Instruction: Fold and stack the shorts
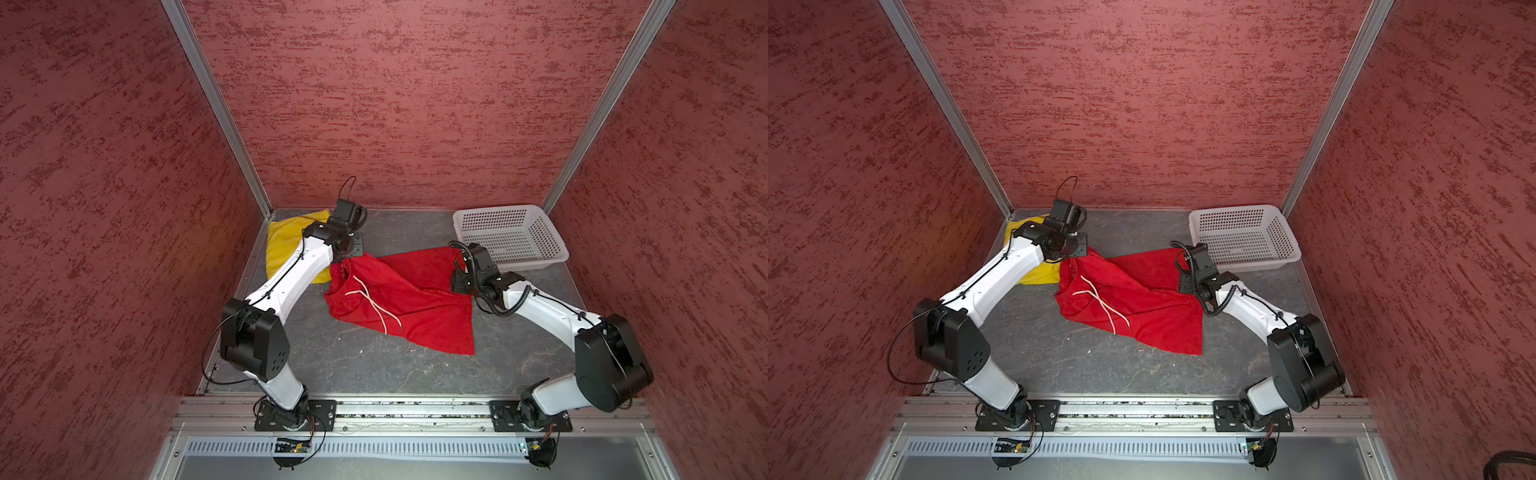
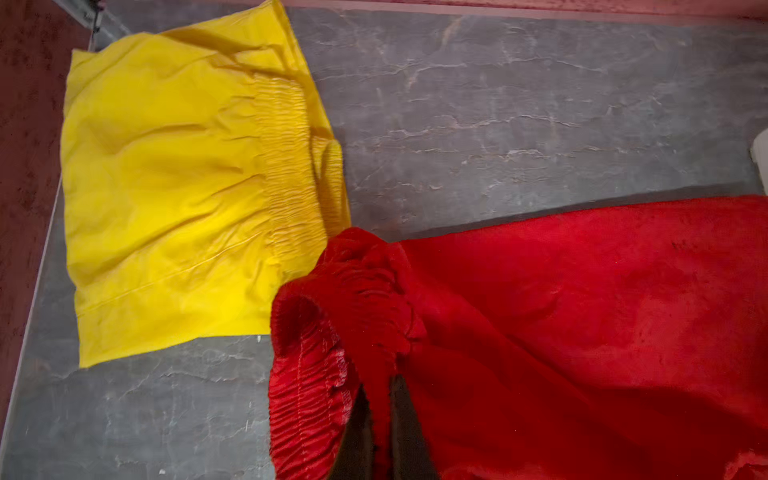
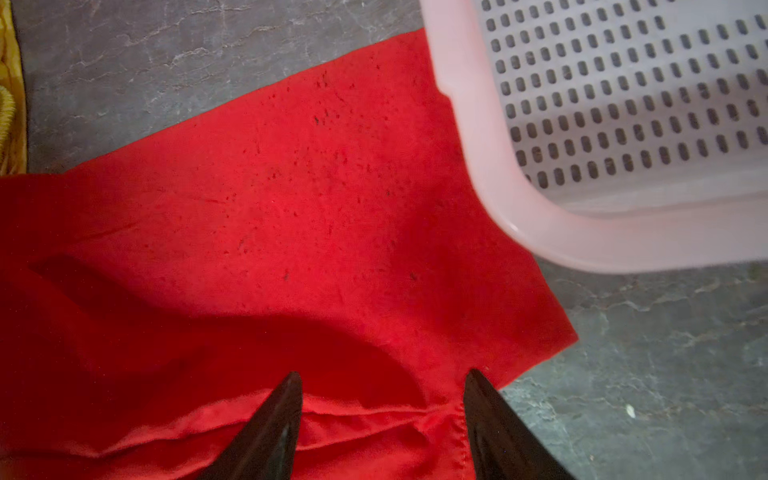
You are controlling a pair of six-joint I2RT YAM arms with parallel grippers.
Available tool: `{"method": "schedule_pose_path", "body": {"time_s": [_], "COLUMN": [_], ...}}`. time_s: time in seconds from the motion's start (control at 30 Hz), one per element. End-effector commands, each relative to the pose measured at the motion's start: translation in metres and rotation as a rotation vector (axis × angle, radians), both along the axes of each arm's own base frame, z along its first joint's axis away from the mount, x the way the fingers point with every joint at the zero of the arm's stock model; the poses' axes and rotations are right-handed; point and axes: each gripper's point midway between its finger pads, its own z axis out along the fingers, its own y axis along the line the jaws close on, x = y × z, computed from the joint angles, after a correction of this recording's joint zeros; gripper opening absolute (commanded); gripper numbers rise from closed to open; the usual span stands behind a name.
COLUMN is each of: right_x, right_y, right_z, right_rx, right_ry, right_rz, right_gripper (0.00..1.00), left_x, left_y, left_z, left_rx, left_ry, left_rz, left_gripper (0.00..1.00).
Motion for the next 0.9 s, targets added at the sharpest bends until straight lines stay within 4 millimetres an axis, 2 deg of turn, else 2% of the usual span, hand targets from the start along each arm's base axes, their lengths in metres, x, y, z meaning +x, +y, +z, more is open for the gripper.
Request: {"method": "schedule_pose_path", "body": {"time_s": [0.0, 0.13, 0.33, 0.67, 0.87], "right_x": [-0.001, -0.003, -0.002, -0.008, -0.009], "right_y": [-0.01, -0.014, -0.023, -0.047, -0.045], "right_z": [-0.017, -0.037, -0.061, -0.069, -0.079], "right_rx": [-0.031, -0.04, -0.039, 0.027, 0.152], "right_ry": [0.03, 0.062, 0.114, 0.117, 0.131], "right_rz": [-0.042, -0.07, -0.111, -0.21, -0.235], "right_gripper": [0.64, 0.65, 0.68, 0.68, 0.68], "left_x": [-0.008, -0.011, -0.009, -0.009, -0.009], "left_y": [0.012, 0.024, 0.032, 0.032, 0.032], "left_z": [-0.034, -0.037, -0.033, -0.04, -0.042], "left_rx": [-0.102, -0.194, -0.211, -0.216, -0.217], "left_ry": [0.088, 0.091, 0.085, 0.103, 0.109], "left_rz": [0.057, 0.098, 0.117, 0.12, 0.121], "left_gripper": [0.0, 0.0, 0.0, 0.0, 0.0]}}
